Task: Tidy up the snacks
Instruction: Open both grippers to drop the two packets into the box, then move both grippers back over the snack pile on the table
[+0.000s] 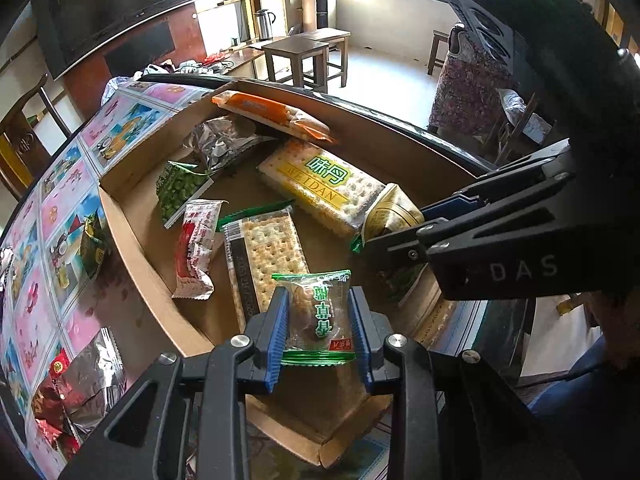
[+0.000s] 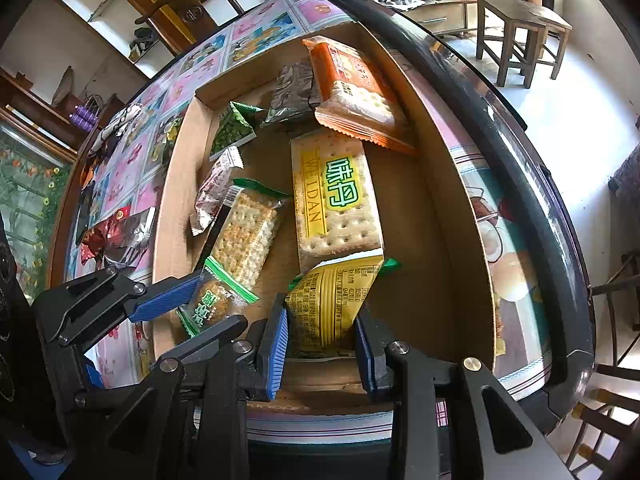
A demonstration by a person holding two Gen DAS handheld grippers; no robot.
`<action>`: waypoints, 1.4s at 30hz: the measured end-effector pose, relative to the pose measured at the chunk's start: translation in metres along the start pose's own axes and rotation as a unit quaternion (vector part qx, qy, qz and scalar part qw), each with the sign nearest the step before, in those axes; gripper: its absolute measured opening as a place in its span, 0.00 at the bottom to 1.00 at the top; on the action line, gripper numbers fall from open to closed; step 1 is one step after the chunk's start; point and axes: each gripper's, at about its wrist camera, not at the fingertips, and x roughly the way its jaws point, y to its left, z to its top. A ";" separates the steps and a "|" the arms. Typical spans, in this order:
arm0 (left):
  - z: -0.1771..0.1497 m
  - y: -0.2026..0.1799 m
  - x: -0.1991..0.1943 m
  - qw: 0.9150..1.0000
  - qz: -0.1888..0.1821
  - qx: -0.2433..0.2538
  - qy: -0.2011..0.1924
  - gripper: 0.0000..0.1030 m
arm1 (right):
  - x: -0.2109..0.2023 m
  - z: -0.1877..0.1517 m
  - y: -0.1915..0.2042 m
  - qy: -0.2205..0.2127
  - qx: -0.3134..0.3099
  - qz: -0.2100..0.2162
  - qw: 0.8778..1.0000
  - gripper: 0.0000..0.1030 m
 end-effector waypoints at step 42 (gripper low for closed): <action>-0.040 0.103 -0.072 0.984 0.072 -0.147 -0.066 0.50 | -0.020 0.004 0.045 -0.079 -0.006 -0.011 0.997 0.41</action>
